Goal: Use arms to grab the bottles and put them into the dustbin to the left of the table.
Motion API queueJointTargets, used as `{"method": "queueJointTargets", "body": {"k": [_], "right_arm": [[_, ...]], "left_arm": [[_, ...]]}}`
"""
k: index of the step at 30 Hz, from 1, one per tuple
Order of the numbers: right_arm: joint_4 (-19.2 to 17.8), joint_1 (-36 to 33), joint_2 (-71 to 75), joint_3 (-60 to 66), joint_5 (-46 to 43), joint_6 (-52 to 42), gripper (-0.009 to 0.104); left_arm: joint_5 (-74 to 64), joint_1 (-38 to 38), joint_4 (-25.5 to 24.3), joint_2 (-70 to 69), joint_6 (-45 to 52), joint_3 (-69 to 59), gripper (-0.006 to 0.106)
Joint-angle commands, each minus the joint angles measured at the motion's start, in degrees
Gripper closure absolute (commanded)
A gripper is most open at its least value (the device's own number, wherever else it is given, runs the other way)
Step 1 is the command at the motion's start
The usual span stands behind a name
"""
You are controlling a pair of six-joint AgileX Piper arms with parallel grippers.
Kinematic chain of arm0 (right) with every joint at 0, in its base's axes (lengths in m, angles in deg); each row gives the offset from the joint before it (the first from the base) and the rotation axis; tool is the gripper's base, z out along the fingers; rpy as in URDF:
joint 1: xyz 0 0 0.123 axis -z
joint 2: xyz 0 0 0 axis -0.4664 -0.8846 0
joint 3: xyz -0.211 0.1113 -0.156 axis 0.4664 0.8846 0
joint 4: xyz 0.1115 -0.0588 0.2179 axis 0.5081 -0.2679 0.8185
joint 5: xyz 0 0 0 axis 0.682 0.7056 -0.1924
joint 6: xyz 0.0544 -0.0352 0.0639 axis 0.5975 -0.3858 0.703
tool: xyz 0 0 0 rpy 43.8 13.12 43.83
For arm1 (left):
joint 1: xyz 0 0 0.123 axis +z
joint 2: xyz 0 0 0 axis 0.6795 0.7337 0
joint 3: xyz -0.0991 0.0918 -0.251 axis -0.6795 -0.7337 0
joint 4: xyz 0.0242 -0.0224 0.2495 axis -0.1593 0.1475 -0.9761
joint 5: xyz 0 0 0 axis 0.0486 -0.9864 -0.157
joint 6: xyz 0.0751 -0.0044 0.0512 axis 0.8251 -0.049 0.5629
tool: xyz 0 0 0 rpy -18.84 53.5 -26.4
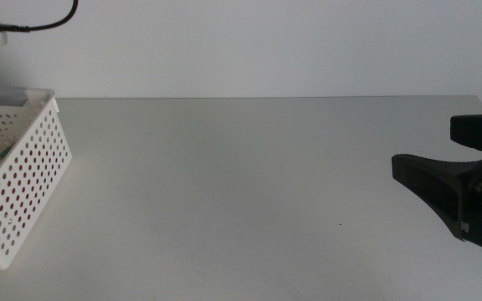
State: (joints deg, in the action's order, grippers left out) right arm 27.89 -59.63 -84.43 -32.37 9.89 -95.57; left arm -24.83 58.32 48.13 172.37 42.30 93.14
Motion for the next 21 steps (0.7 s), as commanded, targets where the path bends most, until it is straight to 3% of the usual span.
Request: {"method": "queueJointTargets", "body": {"k": [1,6,9,13,18,19,21], "right_arm": [[-0.12,-0.29,0.37,-2.18,-3.82,-0.7,0.02],[-0.12,-0.29,0.37,-2.18,-3.82,-0.7,0.02],[-0.12,-0.29,0.37,-2.18,-3.82,-0.7,0.02],[-0.12,-0.29,0.37,-2.18,-3.82,-0.7,0.02],[-0.12,-0.29,0.37,-2.18,-3.82,-0.7,0.02],[-0.12,-0.29,0.37,-2.18,-3.82,-0.7,0.02],[-0.12,-0.29,0.37,-2.18,-3.82,-0.7,0.02]], "left_arm": [[1.8,0.95,0.39,-0.4,0.18,2.22,0.102],[1.45,1.18,0.47,3.91,-0.03,2.22,0.1],[1.6,1.18,0.16,5.49,-1.07,2.15,0.092],[2.52,1.18,-0.15,6.03,-0.85,2.15,0.065],[2.54,1.18,0.05,6.03,3.64,2.15,0.012],[1.34,1.18,0.35,6.03,5.0,2.15,0.007],[-1.11,0.92,1.28,6.03,6.79,2.15,0.007]]}}
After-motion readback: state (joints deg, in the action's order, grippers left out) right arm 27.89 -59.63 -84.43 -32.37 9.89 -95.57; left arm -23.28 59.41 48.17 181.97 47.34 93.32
